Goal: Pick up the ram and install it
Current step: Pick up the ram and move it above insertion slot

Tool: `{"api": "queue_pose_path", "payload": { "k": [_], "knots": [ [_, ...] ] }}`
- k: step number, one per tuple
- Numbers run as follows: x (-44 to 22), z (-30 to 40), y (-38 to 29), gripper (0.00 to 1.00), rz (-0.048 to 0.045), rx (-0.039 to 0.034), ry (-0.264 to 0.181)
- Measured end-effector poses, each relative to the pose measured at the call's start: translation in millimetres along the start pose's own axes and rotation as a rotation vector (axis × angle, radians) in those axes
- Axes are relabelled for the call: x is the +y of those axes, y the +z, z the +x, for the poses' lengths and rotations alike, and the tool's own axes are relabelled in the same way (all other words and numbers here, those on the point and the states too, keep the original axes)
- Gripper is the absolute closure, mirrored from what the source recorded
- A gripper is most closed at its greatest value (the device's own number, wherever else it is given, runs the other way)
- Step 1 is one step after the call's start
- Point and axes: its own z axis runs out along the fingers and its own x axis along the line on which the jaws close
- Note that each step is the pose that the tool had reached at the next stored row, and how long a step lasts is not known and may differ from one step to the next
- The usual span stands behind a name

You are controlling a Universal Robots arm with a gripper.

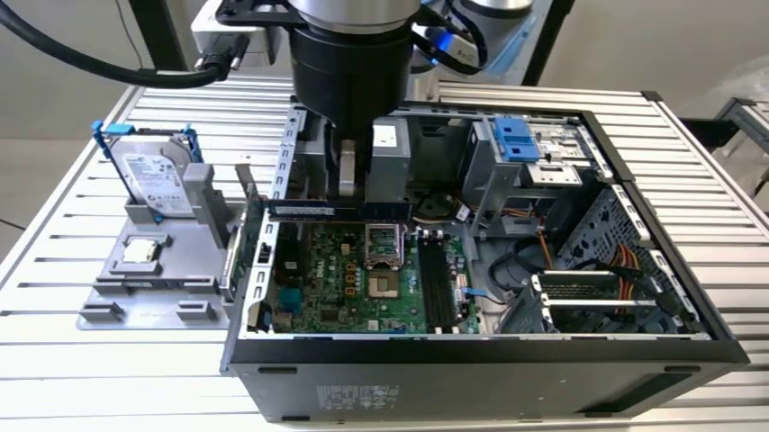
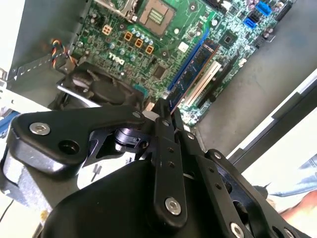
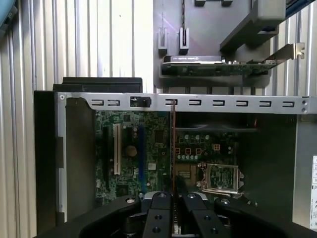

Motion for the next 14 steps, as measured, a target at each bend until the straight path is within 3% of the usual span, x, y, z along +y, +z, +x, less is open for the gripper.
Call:
{"api": "queue_pose_path", "payload": {
  "k": [14],
  "knots": [
    [-21.6, -0.4, -0.4, 1.0, -0.0001, -0.0004, 0.026]
  ]
}}
